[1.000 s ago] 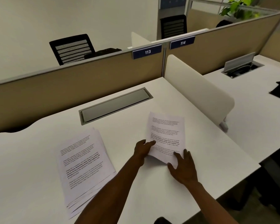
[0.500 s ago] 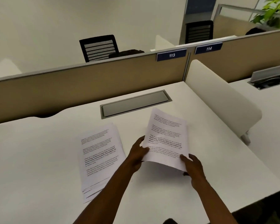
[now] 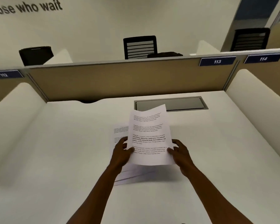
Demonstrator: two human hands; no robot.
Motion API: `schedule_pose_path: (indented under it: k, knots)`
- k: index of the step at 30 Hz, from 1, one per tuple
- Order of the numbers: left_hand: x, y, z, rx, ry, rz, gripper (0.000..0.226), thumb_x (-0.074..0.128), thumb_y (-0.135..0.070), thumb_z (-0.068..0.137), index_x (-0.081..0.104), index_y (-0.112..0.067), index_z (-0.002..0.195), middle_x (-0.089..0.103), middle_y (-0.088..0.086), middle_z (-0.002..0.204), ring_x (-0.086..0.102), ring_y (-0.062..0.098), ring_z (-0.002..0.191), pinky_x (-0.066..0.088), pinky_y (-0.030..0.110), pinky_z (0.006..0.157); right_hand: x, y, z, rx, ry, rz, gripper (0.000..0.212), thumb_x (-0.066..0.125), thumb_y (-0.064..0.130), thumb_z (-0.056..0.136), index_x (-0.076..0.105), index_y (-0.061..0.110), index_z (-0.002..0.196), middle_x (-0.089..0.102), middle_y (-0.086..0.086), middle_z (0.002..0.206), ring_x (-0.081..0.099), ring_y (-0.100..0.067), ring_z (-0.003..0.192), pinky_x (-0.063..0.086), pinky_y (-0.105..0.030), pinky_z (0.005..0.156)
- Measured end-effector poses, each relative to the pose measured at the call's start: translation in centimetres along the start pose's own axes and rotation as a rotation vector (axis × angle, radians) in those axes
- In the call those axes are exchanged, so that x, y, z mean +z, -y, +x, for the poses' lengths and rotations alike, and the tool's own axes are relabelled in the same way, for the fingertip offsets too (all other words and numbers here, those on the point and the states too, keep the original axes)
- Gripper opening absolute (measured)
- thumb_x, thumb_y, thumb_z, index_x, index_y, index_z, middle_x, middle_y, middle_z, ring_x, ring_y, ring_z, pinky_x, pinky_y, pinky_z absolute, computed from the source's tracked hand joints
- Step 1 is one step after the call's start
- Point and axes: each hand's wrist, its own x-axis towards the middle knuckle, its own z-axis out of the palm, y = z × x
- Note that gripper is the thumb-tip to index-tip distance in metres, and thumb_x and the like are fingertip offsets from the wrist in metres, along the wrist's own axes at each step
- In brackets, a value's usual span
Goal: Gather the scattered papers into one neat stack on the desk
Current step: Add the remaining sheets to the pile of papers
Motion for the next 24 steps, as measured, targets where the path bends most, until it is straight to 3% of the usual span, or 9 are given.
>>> schedule_pose_path:
  k: [2, 6, 10, 12, 14, 18, 24]
  knots:
    - [-1.5, 0.4, 0.0, -0.012, -0.053, 0.023, 0.055, 0.068, -0.008, 0.089, 0.050, -0.021, 0.140, 0.065, 0.007, 0.129, 0.064, 0.026, 0.113, 0.055, 0.050, 0.098, 2.1, 0.4, 0.9, -0.020, 0.032, -0.058, 0.034, 0.058, 0.009, 0.093, 0.057, 0.025, 0.123, 0.072, -0.006, 0.109, 0.069, -0.024, 0.098, 0.057, -0.042, 0.086]
    - [-3.9, 1.9, 0.0, -0.041, -0.148, 0.080, 0.056, 0.068, -0.010, 0.090, 0.048, -0.018, 0.142, 0.063, 0.009, 0.132, 0.062, 0.026, 0.111, 0.054, 0.044, 0.098, 6.1, 0.8, 2.4, -0.065, 0.067, -0.187, 0.035, 0.060, 0.014, 0.093, 0.055, 0.023, 0.126, 0.066, -0.004, 0.113, 0.063, -0.014, 0.091, 0.052, -0.026, 0.075]
    - [-5.3, 3.2, 0.3, -0.066, -0.227, 0.263, 0.056, 0.066, -0.015, 0.091, 0.047, -0.013, 0.143, 0.061, 0.013, 0.135, 0.060, 0.026, 0.113, 0.049, 0.033, 0.095, 9.3, 0.8, 3.7, -0.135, 0.123, -0.403, 0.039, 0.064, 0.018, 0.091, 0.056, 0.018, 0.129, 0.069, -0.008, 0.116, 0.063, -0.021, 0.097, 0.050, -0.030, 0.085]
    - [-5.8, 3.8, 0.7, -0.130, -0.257, 0.428, 0.063, 0.066, -0.025, 0.091, 0.041, -0.008, 0.146, 0.054, 0.016, 0.141, 0.051, 0.030, 0.128, 0.042, 0.037, 0.107, 10.3, 0.5, 4.0, -0.135, 0.100, -0.547, 0.045, 0.066, 0.025, 0.089, 0.055, 0.016, 0.131, 0.070, -0.011, 0.114, 0.064, -0.026, 0.105, 0.050, -0.032, 0.090]
    - [-6.1, 4.5, 0.8, -0.231, -0.289, 0.579, 0.070, 0.065, -0.039, 0.090, 0.038, -0.005, 0.146, 0.046, 0.020, 0.143, 0.041, 0.036, 0.134, 0.036, 0.041, 0.110, 11.0, -0.3, 4.1, -0.124, 0.052, -0.686, 0.056, 0.066, 0.034, 0.088, 0.049, 0.013, 0.137, 0.065, -0.013, 0.124, 0.057, -0.030, 0.119, 0.045, -0.035, 0.100]
    - [-6.2, 5.1, 0.5, -0.286, -0.340, 0.544, 0.074, 0.068, -0.044, 0.086, 0.039, -0.005, 0.142, 0.041, 0.021, 0.140, 0.040, 0.040, 0.131, 0.038, 0.045, 0.106, 12.8, -1.3, 3.6, -0.162, 0.091, -0.824, 0.074, 0.063, 0.045, 0.088, 0.036, 0.009, 0.146, 0.047, -0.016, 0.140, 0.043, -0.032, 0.130, 0.038, -0.038, 0.106]
    - [-5.5, 4.9, 1.0, -0.341, -0.416, 0.346, 0.082, 0.070, -0.044, 0.085, 0.032, -0.007, 0.149, 0.039, 0.021, 0.146, 0.038, 0.041, 0.136, 0.036, 0.046, 0.110, 14.4, -0.4, 3.8, -0.164, 0.102, -0.800, 0.072, 0.065, 0.048, 0.085, 0.042, 0.005, 0.139, 0.050, -0.017, 0.135, 0.047, -0.034, 0.127, 0.040, -0.038, 0.102]
